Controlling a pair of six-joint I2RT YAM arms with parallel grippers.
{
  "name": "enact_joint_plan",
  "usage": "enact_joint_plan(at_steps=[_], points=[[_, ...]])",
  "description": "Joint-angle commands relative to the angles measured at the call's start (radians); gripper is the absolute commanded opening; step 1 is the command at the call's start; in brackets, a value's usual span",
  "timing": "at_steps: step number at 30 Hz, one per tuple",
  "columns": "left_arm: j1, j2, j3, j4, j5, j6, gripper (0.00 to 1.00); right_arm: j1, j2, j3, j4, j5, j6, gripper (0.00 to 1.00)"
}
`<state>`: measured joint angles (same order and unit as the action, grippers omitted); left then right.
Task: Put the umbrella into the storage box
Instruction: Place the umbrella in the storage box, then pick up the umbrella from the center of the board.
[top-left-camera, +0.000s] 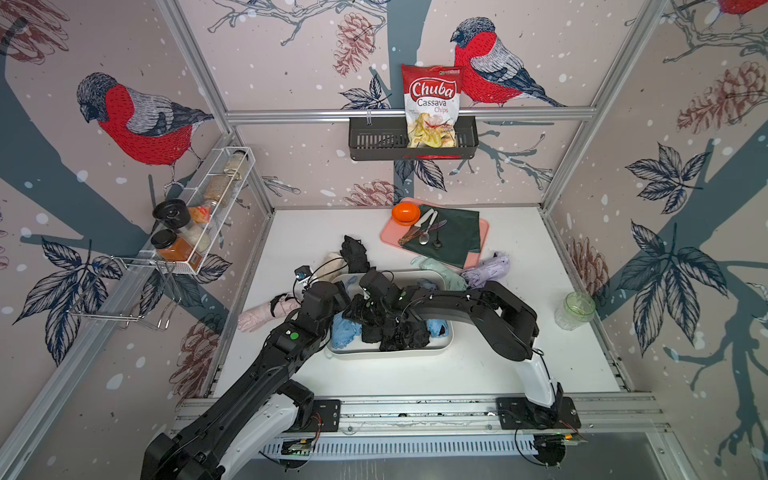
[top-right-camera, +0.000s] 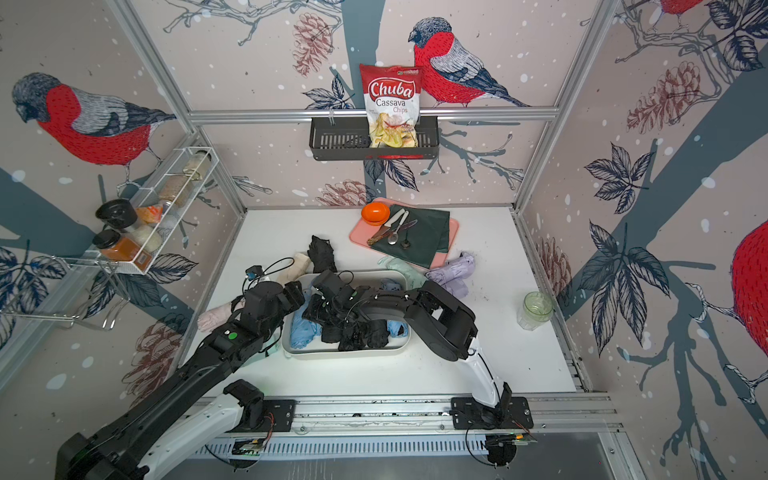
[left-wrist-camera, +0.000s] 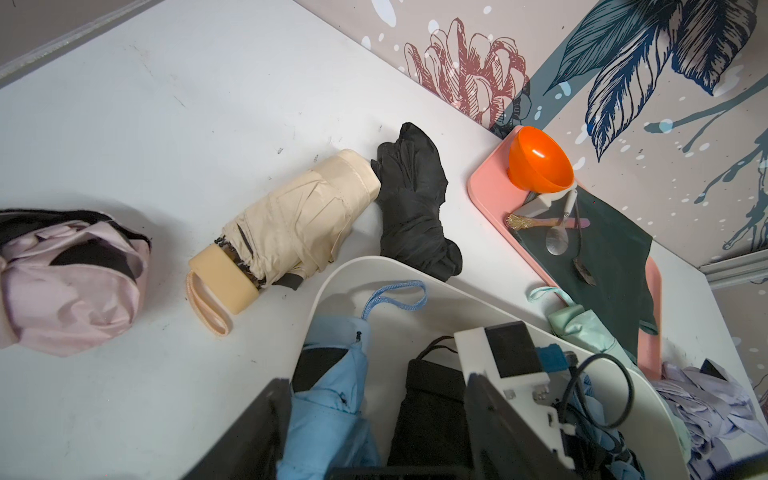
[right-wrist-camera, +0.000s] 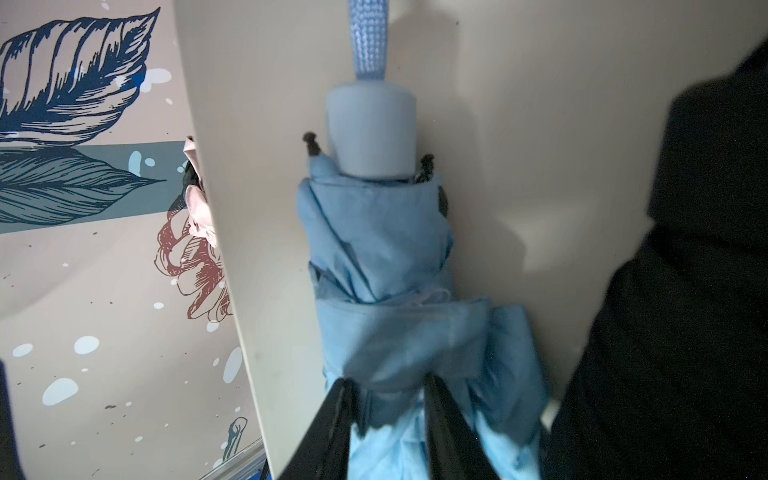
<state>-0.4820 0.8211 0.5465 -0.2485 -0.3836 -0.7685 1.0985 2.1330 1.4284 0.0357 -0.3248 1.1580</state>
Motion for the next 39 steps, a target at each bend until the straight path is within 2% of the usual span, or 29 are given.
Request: enact_joint_plan(at_steps=[1, 3, 8, 13, 19, 25, 32, 35, 39], points=[[0.005, 0.007, 0.001, 0.035, 0.013, 0.0, 0.7, -0.004, -0.027, -0.019, 0.01, -0.013, 0.014, 0.28], [0.004, 0.011, 0.001, 0.033, 0.021, 0.002, 0.7, -0.004, -0.046, -0.026, 0.004, -0.007, -0.001, 0.29], [0.004, 0.008, 0.007, 0.021, 0.043, 0.008, 0.69, -0.005, -0.12, -0.028, -0.059, 0.056, -0.082, 0.4], [0.001, 0.005, 0.012, 0.031, 0.104, 0.014, 0.62, -0.024, -0.239, -0.111, -0.086, 0.147, -0.137, 0.4], [-0.042, 0.049, 0.023, 0.033, 0.144, 0.001, 0.55, -0.051, -0.437, -0.28, -0.132, 0.334, -0.208, 0.42], [-0.102, 0.113, 0.031, 0.039, 0.167, -0.018, 0.55, -0.07, -0.671, -0.44, -0.187, 0.57, -0.298, 0.53], [-0.12, 0.157, 0.0, 0.099, 0.221, -0.034, 0.55, -0.257, -0.79, -0.417, -0.359, 0.629, -0.385, 0.59], [-0.124, 0.185, 0.005, 0.116, 0.255, -0.02, 0.56, -0.331, -0.852, -0.46, -0.352, 0.654, -0.39, 0.64], [-0.124, 0.212, 0.014, 0.128, 0.269, 0.006, 0.56, -0.47, -0.944, -0.554, -0.31, 0.622, -0.399, 0.71]])
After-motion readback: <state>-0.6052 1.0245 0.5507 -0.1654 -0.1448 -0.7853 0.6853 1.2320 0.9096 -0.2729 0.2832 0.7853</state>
